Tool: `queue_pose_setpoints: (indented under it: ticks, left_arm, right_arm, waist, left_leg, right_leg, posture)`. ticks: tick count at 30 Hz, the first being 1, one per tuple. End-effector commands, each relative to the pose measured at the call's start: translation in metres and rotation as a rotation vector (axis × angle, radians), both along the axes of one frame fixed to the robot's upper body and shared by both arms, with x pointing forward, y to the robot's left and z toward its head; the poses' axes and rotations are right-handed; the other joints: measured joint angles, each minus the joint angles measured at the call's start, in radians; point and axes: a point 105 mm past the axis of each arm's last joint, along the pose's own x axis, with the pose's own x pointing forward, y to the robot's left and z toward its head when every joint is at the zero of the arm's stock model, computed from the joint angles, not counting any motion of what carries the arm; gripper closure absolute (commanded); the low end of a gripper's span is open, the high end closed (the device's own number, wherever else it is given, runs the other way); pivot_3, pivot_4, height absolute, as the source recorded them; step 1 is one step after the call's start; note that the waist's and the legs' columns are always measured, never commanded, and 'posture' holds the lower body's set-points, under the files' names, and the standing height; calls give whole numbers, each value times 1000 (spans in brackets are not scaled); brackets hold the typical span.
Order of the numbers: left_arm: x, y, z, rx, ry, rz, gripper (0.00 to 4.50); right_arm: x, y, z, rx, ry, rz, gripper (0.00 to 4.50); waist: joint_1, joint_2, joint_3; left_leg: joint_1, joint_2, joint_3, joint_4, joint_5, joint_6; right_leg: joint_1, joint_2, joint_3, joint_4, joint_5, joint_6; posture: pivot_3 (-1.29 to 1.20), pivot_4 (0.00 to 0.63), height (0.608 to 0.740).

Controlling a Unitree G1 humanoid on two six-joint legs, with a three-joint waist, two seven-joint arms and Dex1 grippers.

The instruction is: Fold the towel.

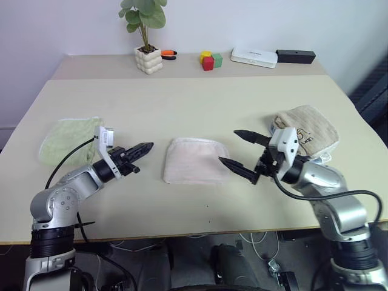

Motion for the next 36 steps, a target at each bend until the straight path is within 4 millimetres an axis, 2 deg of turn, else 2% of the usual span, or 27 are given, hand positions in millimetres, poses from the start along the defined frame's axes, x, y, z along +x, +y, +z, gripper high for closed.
queue_pose_setpoints:
  ticks: [1,3,4,10,15,22,27,36]
  left_arm:
    - [-1,5,5,-20,31,-55,4246]
    - [-3,9,6,-43,67,-83,3637]
    - [-5,11,9,-73,90,-108,3188]
    - [-12,23,11,-129,196,-180,62]
    - [-16,15,5,-127,313,-272,21]
    - [-9,-1,8,-266,479,-365,21]
    - [-1,-7,-8,-272,560,-351,21]
    - [6,-20,-20,-320,657,-370,21]
  right_arm:
    - [-15,0,12,-29,-16,84,16]
    - [-17,-2,12,-42,-5,96,0]
    - [-18,-3,13,-41,1,98,0]
    - [-15,-10,16,-52,-11,73,0]
    - [-12,-12,14,-63,-12,66,0]
    - [-12,-8,17,-59,-22,77,0]
    - [-12,-8,17,-62,-28,71,0]
    - [-12,-7,17,-65,-33,63,0]
  waist:
    - [0,0,0]
    - [-1,0,0]
    - [-1,0,0]
    - [1,0,0]
    - [1,0,0]
    - [0,0,0]
    - [0,0,0]
    - [3,-1,0]
  left_leg:
    - [0,0,0,0,0,0]
    - [0,0,0,0,0,0]
    - [0,0,0,0,0,0]
    - [0,0,0,0,0,0]
    - [0,0,0,0,0,0]
    - [-1,0,0,0,0,0]
    - [-1,0,0,0,0,0]
    - [-1,0,0,1,0,0]
  right_leg:
    - [0,0,0,0,0,0]
    - [0,0,0,0,0,0]
    - [0,0,0,0,0,0]
    - [-1,0,0,0,0,0]
    - [-1,0,0,0,0,0]
    - [-1,0,0,0,0,0]
    - [-1,0,0,1,0,1]
    - [-1,0,0,1,0,1]
  posture:
    - [0,150,740]
    - [0,150,740]
    - [0,150,740]
    - [0,150,740]
    - [0,150,740]
    - [0,150,740]
    - [0,150,740]
    - [0,150,740]
